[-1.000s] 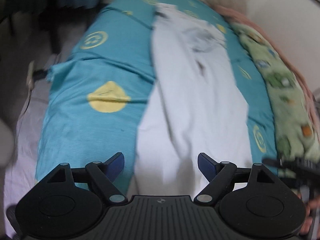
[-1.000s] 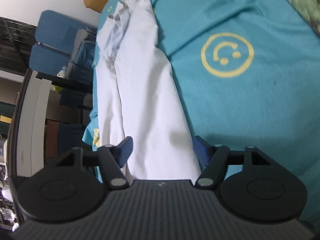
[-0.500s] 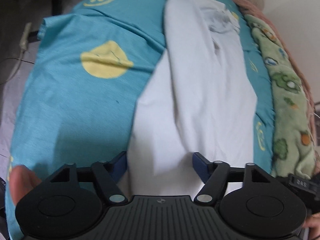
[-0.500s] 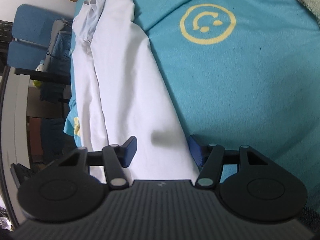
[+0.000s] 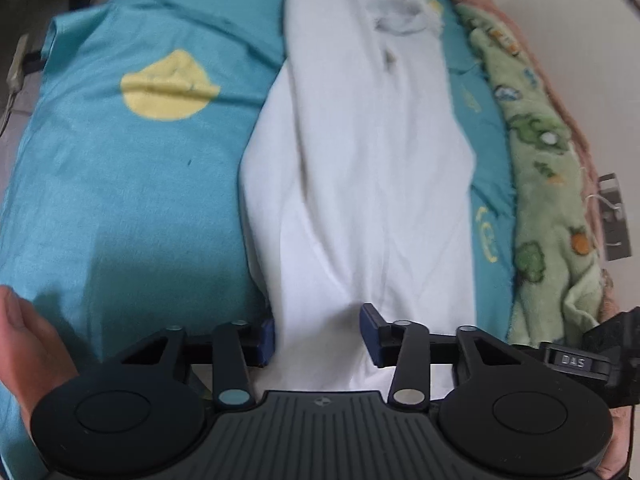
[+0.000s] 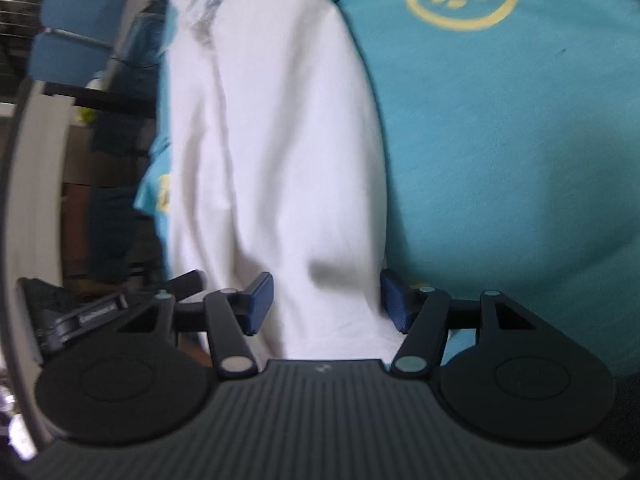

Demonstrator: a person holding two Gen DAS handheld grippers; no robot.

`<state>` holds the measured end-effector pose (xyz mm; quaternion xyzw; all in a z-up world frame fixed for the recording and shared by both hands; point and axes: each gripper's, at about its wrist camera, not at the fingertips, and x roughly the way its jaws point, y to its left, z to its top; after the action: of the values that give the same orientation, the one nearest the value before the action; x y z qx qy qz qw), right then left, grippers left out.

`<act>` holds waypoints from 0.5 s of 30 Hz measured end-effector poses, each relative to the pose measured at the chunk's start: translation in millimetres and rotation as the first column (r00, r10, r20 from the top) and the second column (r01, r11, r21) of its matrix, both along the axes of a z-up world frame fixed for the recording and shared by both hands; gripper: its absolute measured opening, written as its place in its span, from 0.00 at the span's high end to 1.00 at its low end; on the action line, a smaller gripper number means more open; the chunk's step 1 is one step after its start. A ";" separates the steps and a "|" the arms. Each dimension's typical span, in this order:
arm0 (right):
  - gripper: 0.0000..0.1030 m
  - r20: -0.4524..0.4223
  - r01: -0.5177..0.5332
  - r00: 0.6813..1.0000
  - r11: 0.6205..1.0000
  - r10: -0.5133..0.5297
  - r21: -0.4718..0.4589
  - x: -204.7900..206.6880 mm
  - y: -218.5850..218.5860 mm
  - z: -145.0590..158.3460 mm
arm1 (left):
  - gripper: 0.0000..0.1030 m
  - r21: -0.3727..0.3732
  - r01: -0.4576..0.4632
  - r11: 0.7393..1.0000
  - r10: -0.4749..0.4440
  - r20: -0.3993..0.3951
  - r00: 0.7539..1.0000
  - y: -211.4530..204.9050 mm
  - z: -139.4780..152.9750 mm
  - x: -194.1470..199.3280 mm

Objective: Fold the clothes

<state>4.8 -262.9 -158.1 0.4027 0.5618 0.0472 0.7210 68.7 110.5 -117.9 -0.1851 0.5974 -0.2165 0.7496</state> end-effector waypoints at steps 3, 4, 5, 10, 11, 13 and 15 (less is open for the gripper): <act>0.41 0.007 0.013 1.000 1.000 -0.013 0.020 -2.9 -3.1 1.1 | 0.59 0.016 -0.047 0.999 0.047 0.026 0.999 4.5 2.9 -1.1; 0.41 0.004 0.006 1.000 1.000 -0.006 0.004 -2.4 -2.0 1.6 | 0.56 0.043 -0.055 0.998 0.053 0.031 0.998 2.7 3.3 -1.2; 0.42 0.003 -0.012 1.000 1.000 0.012 -0.021 -2.1 2.0 2.3 | 0.47 0.071 -0.059 0.996 0.057 0.032 0.998 1.1 2.9 -1.0; 0.42 -0.004 -0.113 0.994 0.985 0.114 -0.130 -1.6 24.5 5.3 | 0.35 0.184 -0.006 0.983 0.010 -0.022 1.000 -2.9 -6.0 0.0; 0.41 -0.007 -0.137 0.990 0.982 0.138 -0.126 -1.4 27.6 5.6 | 0.38 0.173 0.028 0.985 -0.024 -0.027 0.999 -5.9 -6.0 -1.5; 0.41 -0.006 -0.175 0.985 0.981 0.175 -0.083 -1.1 31.5 5.3 | 0.61 0.163 0.099 0.982 -0.094 -0.039 0.995 -14.5 -6.1 -5.5; 0.48 -0.009 -0.218 0.976 0.975 0.218 -0.049 1.2 37.0 5.1 | 0.75 0.181 0.155 0.971 -0.151 -0.037 0.988 -22.1 -4.1 -10.0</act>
<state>6.0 -225.9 -153.0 0.3209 0.6049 0.1114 0.7202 58.7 88.4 -122.0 -0.0712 0.6360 -0.2157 0.7375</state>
